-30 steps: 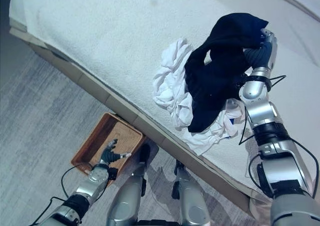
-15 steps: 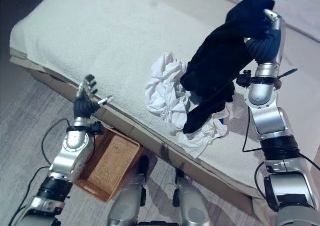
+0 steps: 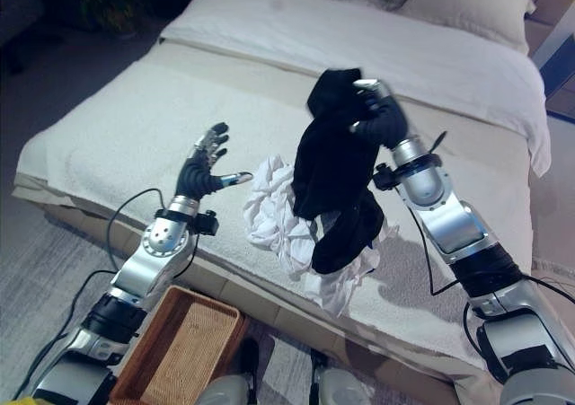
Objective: Pick up clothes into the bucket
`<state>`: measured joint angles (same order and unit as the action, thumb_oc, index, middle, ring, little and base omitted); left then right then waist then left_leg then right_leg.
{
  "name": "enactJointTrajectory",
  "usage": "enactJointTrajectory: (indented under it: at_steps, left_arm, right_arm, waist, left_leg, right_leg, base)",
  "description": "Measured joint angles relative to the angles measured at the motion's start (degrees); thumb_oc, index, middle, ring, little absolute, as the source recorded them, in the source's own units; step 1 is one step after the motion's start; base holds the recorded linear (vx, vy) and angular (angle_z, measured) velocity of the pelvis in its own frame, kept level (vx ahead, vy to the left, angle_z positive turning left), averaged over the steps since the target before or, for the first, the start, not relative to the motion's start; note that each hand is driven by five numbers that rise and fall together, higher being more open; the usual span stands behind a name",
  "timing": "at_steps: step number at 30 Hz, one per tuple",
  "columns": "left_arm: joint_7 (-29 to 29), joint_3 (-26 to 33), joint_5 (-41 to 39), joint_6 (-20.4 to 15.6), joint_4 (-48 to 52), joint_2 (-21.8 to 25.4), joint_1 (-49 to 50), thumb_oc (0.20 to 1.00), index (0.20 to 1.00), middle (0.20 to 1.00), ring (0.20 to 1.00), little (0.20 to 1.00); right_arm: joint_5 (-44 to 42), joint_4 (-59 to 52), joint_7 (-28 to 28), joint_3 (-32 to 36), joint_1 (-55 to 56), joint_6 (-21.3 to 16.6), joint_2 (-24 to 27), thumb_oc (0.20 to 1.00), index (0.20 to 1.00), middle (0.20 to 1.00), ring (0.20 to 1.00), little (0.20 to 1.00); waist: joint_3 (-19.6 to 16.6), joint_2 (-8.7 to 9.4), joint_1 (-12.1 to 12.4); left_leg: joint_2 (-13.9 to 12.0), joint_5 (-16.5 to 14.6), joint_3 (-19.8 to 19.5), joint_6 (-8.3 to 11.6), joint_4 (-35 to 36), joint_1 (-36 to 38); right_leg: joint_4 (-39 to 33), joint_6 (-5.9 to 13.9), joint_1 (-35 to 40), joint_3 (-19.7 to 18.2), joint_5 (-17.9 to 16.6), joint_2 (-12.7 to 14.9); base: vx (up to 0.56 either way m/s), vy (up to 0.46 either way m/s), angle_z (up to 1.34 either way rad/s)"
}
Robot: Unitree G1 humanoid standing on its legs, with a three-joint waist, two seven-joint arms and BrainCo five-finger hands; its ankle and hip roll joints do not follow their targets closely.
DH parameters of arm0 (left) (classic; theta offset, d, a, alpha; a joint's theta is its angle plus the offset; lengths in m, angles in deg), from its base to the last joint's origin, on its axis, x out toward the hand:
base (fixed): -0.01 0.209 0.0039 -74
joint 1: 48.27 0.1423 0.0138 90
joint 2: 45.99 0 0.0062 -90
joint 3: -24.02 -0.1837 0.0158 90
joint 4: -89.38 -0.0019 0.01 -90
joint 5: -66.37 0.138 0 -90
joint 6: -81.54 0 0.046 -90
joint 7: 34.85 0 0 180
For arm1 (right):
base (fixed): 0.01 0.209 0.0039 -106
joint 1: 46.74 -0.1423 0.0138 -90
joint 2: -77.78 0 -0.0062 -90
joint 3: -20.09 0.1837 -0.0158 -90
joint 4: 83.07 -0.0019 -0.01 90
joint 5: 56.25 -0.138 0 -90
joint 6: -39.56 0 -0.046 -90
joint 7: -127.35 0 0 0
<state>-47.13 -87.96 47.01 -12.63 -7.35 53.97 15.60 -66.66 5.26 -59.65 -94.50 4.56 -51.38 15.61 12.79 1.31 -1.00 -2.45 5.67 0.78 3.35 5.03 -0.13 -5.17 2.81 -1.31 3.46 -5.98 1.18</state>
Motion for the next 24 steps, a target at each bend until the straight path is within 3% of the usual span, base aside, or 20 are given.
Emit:
enactJointTrajectory:
  at_steps: [9,16,20,24]
  left_arm:
    - [3.09,-6.58,-7.28,2.35,-4.18,-0.76,-0.61,1.0,1.0,1.0,1.0,1.0]
    - [4.67,-9.81,-13.09,2.71,-4.3,-0.09,-1.25,1.0,1.0,1.0,1.0,1.0]
    - [6.69,-13.85,-17.14,3.72,-4.42,1.39,-3.47,1.0,1.0,1.0,1.0,1.0]
    - [9.67,-19.64,-22.8,4.08,-3.57,6.67,-6.4,1.0,1.0,1.0,1.0,1.0]
  right_arm:
    - [-3.98,-3.59,4.77,-9.84,-6.34,0.02,-1.31,0.2,0.2,0.2,0.2,0.2]
    - [-6.68,-4.25,5.21,-11.18,-6.8,0.04,-3.67,0.2,0.2,0.2,0.2,0.2]
    - [-7.47,-4.38,5.22,-12.29,-7.13,0.05,-3.66,0.2,0.2,0.2,0.2,0.2]
    - [-9.69,-4.48,5.21,-13.78,-7.34,0.04,-3.8,0.2,0.2,0.2,0.2,0.2]
  waist:
    - [-3.18,0.0,-0.8]
    - [-4.3,-0.46,-1.48]
    - [-4.98,-1.32,-1.53]
    - [-5.77,-2.45,-1.44]
  left_leg:
    - [0.09,-0.13,0.35,-0.07,0.0,0.6]
    - [0.32,-0.32,1.17,-0.26,0.0,1.64]
    - [0.31,-0.34,1.65,-0.28,0.0,1.78]
    - [0.17,-0.61,2.48,-0.15,0.01,2.24]
  right_leg:
    - [0.0,0.1,0.56,-0.15,0.3,0.1]
    - [0.0,0.12,1.11,-1.18,0.3,0.16]
    - [0.0,0.12,1.07,-1.59,0.29,0.2]
    - [0.0,0.15,1.08,-2.51,0.31,0.1]
  base:
    - [0.0,0.0,0.0]
    - [-0.01,0.006,-0.07]
    - [-0.02,0.015,-0.05]
    - [-0.01,0.015,-0.12]
